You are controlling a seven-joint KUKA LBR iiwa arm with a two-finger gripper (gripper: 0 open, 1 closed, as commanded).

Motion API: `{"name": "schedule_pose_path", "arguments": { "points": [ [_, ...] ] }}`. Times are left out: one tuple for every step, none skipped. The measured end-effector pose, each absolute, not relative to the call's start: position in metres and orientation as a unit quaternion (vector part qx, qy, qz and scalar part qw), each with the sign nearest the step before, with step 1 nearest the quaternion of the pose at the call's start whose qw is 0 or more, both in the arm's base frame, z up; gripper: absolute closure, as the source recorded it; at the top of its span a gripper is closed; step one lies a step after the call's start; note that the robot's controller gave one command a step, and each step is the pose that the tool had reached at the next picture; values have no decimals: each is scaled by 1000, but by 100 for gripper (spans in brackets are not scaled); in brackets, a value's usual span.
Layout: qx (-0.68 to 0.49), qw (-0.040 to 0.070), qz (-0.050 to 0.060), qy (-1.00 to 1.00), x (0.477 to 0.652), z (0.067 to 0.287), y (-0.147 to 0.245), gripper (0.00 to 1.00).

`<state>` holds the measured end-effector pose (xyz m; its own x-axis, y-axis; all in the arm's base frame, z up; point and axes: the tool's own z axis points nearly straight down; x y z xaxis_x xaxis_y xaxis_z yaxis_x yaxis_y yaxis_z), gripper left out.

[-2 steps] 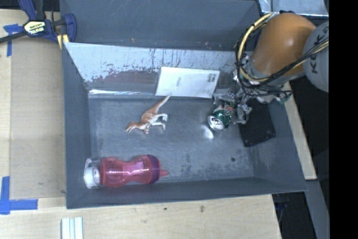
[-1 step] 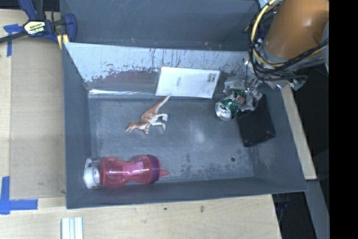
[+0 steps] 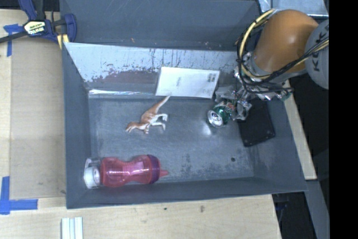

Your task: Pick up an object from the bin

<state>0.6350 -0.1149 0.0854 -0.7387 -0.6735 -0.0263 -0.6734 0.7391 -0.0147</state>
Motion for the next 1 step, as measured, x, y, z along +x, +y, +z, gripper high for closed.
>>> {"name": "schedule_pose_path", "arguments": {
  "points": [
    [-360,17,-4,933,635,178,-116,100]
  ]
}}
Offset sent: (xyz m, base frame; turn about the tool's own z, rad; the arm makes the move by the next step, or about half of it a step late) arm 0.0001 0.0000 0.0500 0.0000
